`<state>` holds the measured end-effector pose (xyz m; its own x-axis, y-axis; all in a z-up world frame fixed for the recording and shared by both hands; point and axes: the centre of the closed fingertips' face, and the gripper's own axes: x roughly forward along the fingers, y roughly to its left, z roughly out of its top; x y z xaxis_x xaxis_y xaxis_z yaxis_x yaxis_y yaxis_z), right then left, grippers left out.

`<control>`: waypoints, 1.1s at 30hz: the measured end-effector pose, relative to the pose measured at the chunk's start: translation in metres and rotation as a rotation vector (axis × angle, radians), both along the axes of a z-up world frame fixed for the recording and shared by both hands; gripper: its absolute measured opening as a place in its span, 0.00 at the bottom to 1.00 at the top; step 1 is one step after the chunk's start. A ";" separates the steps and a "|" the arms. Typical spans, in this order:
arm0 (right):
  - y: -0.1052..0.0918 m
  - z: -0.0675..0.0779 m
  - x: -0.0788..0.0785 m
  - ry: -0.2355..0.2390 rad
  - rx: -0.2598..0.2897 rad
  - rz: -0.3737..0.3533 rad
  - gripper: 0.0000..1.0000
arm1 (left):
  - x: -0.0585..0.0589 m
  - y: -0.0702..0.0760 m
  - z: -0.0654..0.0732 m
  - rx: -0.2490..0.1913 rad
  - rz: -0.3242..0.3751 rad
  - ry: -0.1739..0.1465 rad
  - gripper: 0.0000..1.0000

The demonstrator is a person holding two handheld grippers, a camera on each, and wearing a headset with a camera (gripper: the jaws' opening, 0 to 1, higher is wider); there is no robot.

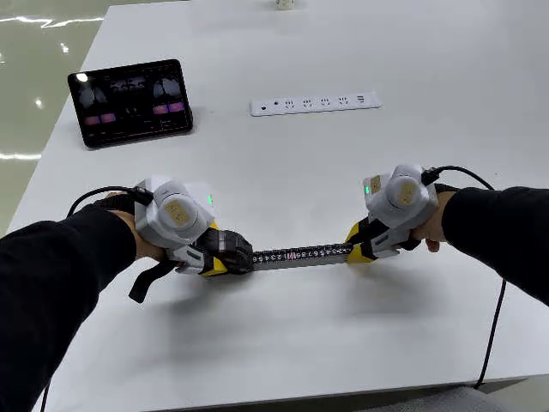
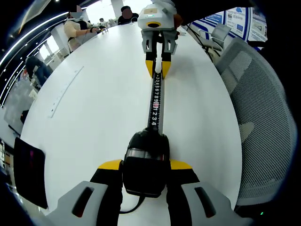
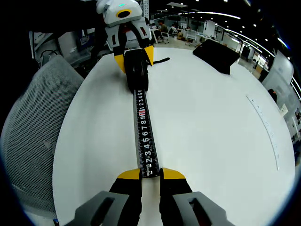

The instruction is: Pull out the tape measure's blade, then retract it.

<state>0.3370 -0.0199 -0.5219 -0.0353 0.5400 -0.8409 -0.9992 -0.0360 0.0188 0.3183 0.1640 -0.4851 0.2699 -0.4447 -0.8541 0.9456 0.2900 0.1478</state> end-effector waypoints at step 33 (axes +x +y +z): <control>-0.019 -0.002 0.007 0.005 0.001 -0.020 0.10 | -0.001 0.005 -0.001 -0.001 0.003 0.014 0.27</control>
<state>0.3437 -0.0388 -0.5242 -0.0286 0.5412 -0.8404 -0.9996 -0.0159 0.0238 0.3169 0.1694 -0.4861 0.2593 -0.4451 -0.8571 0.9466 0.2932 0.1341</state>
